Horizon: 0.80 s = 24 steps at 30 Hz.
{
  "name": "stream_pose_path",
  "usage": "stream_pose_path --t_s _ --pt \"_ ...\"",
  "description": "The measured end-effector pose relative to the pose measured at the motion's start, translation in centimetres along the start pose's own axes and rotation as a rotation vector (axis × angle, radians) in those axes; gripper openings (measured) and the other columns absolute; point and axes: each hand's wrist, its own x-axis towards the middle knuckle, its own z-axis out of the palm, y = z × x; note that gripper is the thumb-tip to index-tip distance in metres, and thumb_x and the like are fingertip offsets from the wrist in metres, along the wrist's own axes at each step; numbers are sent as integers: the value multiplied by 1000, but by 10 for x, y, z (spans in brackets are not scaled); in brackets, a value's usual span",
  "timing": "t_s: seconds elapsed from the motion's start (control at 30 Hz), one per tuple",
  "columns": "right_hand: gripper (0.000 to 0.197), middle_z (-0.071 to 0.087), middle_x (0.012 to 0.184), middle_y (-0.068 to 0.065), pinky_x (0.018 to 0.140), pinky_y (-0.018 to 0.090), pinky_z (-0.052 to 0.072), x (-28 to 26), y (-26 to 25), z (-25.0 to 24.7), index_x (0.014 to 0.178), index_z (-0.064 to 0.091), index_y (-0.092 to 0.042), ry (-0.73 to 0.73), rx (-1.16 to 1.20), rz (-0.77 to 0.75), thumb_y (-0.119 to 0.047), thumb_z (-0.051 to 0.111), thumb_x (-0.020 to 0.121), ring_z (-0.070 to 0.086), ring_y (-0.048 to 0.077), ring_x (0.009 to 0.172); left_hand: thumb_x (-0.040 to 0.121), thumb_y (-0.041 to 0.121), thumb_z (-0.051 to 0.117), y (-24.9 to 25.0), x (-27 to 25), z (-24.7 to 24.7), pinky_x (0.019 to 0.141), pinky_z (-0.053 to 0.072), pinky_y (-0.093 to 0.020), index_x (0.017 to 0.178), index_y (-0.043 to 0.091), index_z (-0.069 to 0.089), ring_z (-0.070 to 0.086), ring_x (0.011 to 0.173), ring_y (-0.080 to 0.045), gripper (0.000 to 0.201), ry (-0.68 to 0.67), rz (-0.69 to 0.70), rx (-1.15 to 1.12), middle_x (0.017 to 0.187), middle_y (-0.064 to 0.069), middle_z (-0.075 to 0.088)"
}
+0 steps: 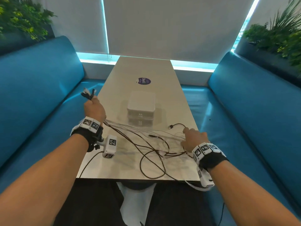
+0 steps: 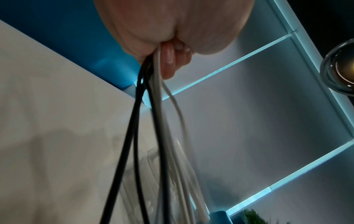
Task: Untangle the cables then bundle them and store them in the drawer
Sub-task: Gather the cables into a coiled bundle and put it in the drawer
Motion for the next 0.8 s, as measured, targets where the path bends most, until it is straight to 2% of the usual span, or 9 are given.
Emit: stream_pose_path --t_s 0.13,0.2,0.27,0.33,0.4,0.47,0.57,0.67,0.8 --pt "43 52 124 -1 97 41 36 -2 -2 -2 127 51 -29 239 114 -187 -45 58 87 52 23 113 102 45 37 17 -1 -11 83 56 -54 122 -4 55 63 93 -43 56 7 17 17 108 -27 64" --pt "52 47 128 -2 101 39 36 -3 -12 -5 130 50 -29 261 209 -333 -46 63 83 47 22 116 104 41 36 16 -1 -13 71 56 -47 127 -7 50 62 76 -38 55 -55 7 -25 92 -23 61" --pt "56 45 129 -2 102 36 38 -5 -28 -8 132 50 -24 265 308 -476 -42 66 81 43 19 116 106 37 35 9 -2 -16 68 55 -44 129 -13 47 59 70 -30 56 -105 4 -15 91 -19 57" --pt "55 48 126 -1 97 28 40 -7 -44 -9 130 52 -19 172 404 -566 -37 69 81 46 16 115 107 35 34 3 -4 -18 65 55 -42 129 -15 45 57 65 -25 55 -117 -4 -33 89 -18 55" --pt "44 58 118 -4 87 25 44 -10 -56 -7 122 59 -21 -34 428 -525 -37 70 82 55 14 107 107 36 35 1 -3 -21 61 55 -39 129 -11 47 56 57 -18 53 -83 6 -39 82 -12 53" --pt "26 64 106 -5 78 25 44 -11 -58 -1 107 65 -24 -128 368 -445 -38 66 85 60 15 100 105 38 36 1 -1 -25 62 59 -40 128 -5 51 55 59 -21 51 -44 8 -34 81 -10 51" --pt "20 65 103 -2 75 28 43 -9 -52 6 102 64 -23 -71 339 -363 -36 62 88 61 20 99 100 43 38 0 2 -29 67 58 -48 120 -6 56 52 78 -53 56 -13 44 16 85 -18 54" --pt "36 62 111 7 77 33 46 -9 -45 9 116 53 -19 -48 289 -237 -43 57 89 60 27 102 88 55 37 -5 5 -31 79 55 -61 108 -5 58 59 92 -55 67 18 89 48 103 -37 61" --pt "40 58 128 6 90 35 48 -6 -36 8 124 52 -17 -23 215 -123 -34 55 89 57 26 116 88 53 37 6 2 -28 81 54 -59 98 8 55 62 86 -48 50 38 86 42 110 -35 62"
